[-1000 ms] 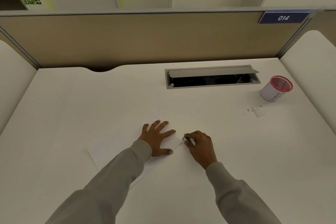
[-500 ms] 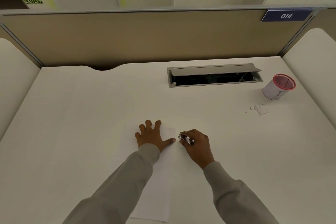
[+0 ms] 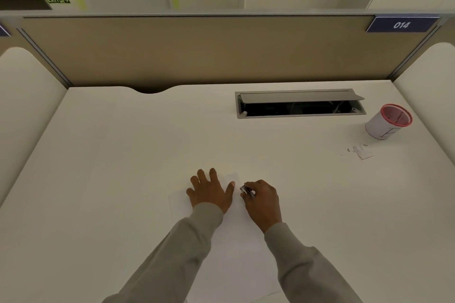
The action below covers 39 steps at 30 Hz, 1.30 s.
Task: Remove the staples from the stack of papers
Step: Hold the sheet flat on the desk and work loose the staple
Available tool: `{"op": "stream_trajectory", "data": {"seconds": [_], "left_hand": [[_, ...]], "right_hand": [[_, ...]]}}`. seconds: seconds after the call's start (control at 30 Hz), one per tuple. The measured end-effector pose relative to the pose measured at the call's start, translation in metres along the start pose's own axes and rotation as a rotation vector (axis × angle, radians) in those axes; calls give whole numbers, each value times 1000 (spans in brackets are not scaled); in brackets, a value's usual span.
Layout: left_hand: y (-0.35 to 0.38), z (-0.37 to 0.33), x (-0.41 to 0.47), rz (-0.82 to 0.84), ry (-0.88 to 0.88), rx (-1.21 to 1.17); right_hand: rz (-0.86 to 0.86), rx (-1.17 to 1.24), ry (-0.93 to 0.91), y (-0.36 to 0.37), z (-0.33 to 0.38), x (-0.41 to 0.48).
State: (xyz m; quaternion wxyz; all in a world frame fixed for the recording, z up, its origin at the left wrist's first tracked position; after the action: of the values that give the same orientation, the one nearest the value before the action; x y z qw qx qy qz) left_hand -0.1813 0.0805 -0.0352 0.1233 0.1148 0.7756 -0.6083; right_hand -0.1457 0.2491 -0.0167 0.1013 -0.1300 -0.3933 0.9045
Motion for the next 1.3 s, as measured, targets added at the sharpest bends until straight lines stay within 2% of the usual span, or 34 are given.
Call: {"op": "stream_trajectory", "data": {"seconds": [0.13, 0.23, 0.33, 0.7, 0.93, 1.2, 1.3], "left_hand": [[14, -3, -1, 90, 299, 30], [34, 3, -2, 205, 373, 44], [46, 9, 0, 250, 381, 65], [52, 11, 2, 245, 379, 114], [54, 12, 3, 265, 382, 118], [55, 12, 3, 263, 383, 115], [54, 12, 3, 265, 385, 112]], "right_hand": [[8, -68, -1, 11, 9, -3], [14, -100, 20, 20, 11, -4], [-10, -121, 32, 24, 13, -5], [-54, -79, 29, 31, 24, 5], [-93, -53, 92, 35, 21, 8], [-79, -56, 67, 36, 22, 12], [-87, -24, 114, 36, 18, 15]]}}
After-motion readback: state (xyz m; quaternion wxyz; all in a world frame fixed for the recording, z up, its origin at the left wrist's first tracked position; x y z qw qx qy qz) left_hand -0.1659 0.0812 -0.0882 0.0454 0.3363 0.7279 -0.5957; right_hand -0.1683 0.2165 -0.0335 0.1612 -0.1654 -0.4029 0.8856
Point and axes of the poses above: each hand's wrist, its own x-axis towards the middle knuckle, its own y-axis out of the palm, z = x × y, the point moved 9 cm from there along x, towards the middle knuckle, and after that the axes turned 6 degrees about y, right-handed, at the moved point
